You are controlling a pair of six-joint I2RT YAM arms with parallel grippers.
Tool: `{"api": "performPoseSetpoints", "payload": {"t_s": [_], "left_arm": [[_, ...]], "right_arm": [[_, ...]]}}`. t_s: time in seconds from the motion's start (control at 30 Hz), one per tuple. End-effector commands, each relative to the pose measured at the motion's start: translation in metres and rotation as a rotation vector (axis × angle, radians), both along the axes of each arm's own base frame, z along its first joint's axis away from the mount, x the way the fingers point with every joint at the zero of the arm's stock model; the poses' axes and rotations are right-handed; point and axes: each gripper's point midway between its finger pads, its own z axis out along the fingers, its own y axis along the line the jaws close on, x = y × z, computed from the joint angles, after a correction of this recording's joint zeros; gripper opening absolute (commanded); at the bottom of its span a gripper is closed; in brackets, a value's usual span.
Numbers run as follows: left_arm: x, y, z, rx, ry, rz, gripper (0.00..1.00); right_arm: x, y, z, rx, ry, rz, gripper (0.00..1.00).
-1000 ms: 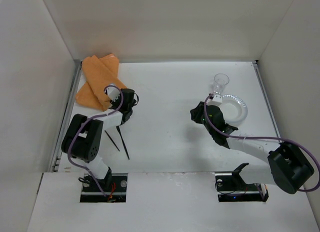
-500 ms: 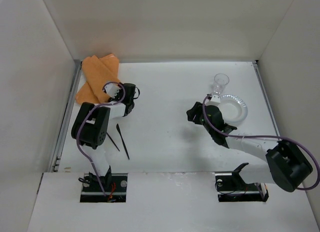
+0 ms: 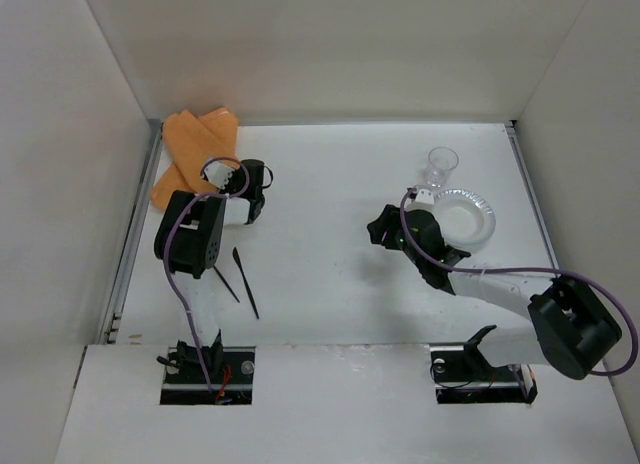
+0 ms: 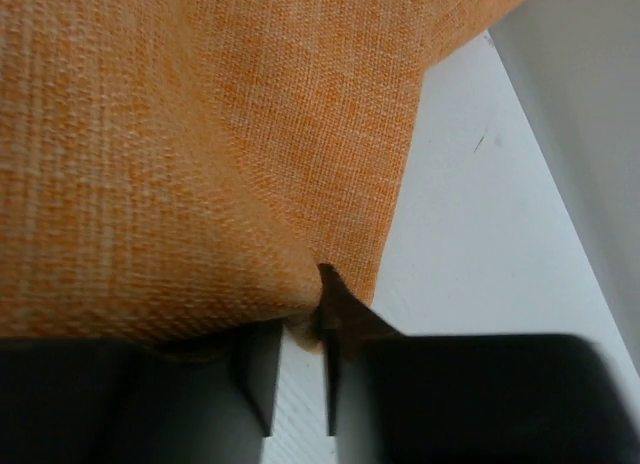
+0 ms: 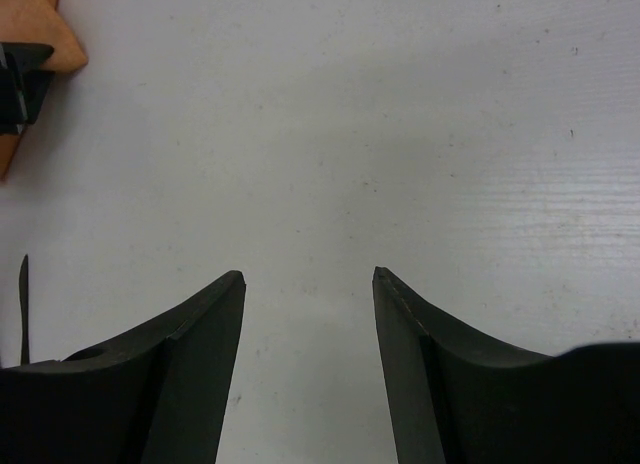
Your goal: Set the dinner table for one person
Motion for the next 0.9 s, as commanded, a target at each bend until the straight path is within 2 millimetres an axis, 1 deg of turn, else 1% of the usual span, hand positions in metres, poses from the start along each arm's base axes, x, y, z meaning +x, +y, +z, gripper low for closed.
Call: {"api": "performPoseSetpoints", "payload": {"t_s": [0.0, 0.03, 0.07, 0.13, 0.17, 0.2, 0.23, 0.27, 0.33, 0.37, 0.47, 0.53, 0.57, 0.63, 0.67, 0.7, 0.73, 0.77, 0.8, 0.83, 0.87], "left_arm": [[0.029, -0.006, 0.027, -0.017, -0.102, -0.030, 0.11], [0.030, -0.010, 0.028, -0.026, -0.104, -0.049, 0.08], [0.032, -0.021, 0.031, -0.038, -0.111, -0.084, 0.06], [0.030, -0.062, 0.044, -0.063, -0.139, -0.190, 0.04], [0.026, -0.081, 0.049, -0.067, -0.151, -0.237, 0.04], [0.021, -0.104, 0.057, -0.070, -0.169, -0.291, 0.04], [0.014, -0.129, 0.065, -0.075, -0.186, -0.347, 0.04], [0.008, -0.146, 0.070, -0.079, -0.195, -0.386, 0.04], [-0.011, -0.192, 0.081, -0.085, -0.214, -0.487, 0.04], [-0.019, -0.206, 0.083, -0.086, -0.216, -0.519, 0.04], [-0.054, -0.260, 0.083, -0.098, -0.209, -0.636, 0.06], [-0.074, -0.285, 0.076, -0.087, -0.189, -0.703, 0.07], [-0.085, -0.295, 0.070, -0.081, -0.176, -0.733, 0.08], [-0.102, -0.307, 0.060, -0.070, -0.147, -0.779, 0.13], [-0.110, -0.309, 0.057, -0.063, -0.135, -0.800, 0.22], [-0.117, -0.310, 0.057, -0.054, -0.131, -0.820, 0.35], [-0.122, -0.308, 0.060, -0.040, -0.133, -0.831, 0.45], [-0.127, -0.303, 0.066, -0.021, -0.142, -0.840, 0.56], [-0.133, -0.297, 0.074, -0.003, -0.154, -0.847, 0.64], [-0.137, -0.292, 0.081, 0.009, -0.164, -0.853, 0.67], [-0.142, -0.286, 0.092, 0.018, -0.184, -0.860, 0.69]], "right_arm": [[0.009, 0.010, 0.034, 0.051, -0.086, 0.015, 0.60], [0.009, 0.009, 0.035, 0.053, -0.090, 0.013, 0.60], [0.008, 0.008, 0.036, 0.054, -0.093, 0.011, 0.60], [0.007, 0.006, 0.039, 0.060, -0.102, 0.004, 0.60], [0.008, 0.003, 0.040, 0.062, -0.105, -0.004, 0.60], [0.008, 0.001, 0.040, 0.066, -0.105, -0.013, 0.60], [0.009, -0.003, 0.041, 0.067, -0.107, -0.024, 0.60], [0.009, -0.007, 0.042, 0.066, -0.110, -0.039, 0.60], [0.011, -0.016, 0.043, 0.063, -0.117, -0.074, 0.60], [0.011, -0.022, 0.043, 0.056, -0.117, -0.096, 0.60], [0.014, -0.050, 0.047, 0.025, -0.131, -0.214, 0.62], [0.012, -0.066, 0.052, 0.010, -0.148, -0.277, 0.63], [0.011, -0.071, 0.054, 0.009, -0.155, -0.297, 0.63], [0.011, -0.080, 0.054, 0.012, -0.159, -0.329, 0.66], [0.012, -0.082, 0.053, 0.017, -0.155, -0.338, 0.68], [0.013, -0.084, 0.048, 0.014, -0.141, -0.344, 0.70], [0.015, -0.083, 0.044, 0.012, -0.126, -0.342, 0.72], [0.017, -0.080, 0.040, 0.012, -0.110, -0.333, 0.75], [0.018, -0.075, 0.036, 0.015, -0.095, -0.314, 0.77], [0.020, -0.069, 0.031, 0.016, -0.080, -0.292, 0.79], [0.021, -0.061, 0.028, 0.021, -0.066, -0.266, 0.81]]}}
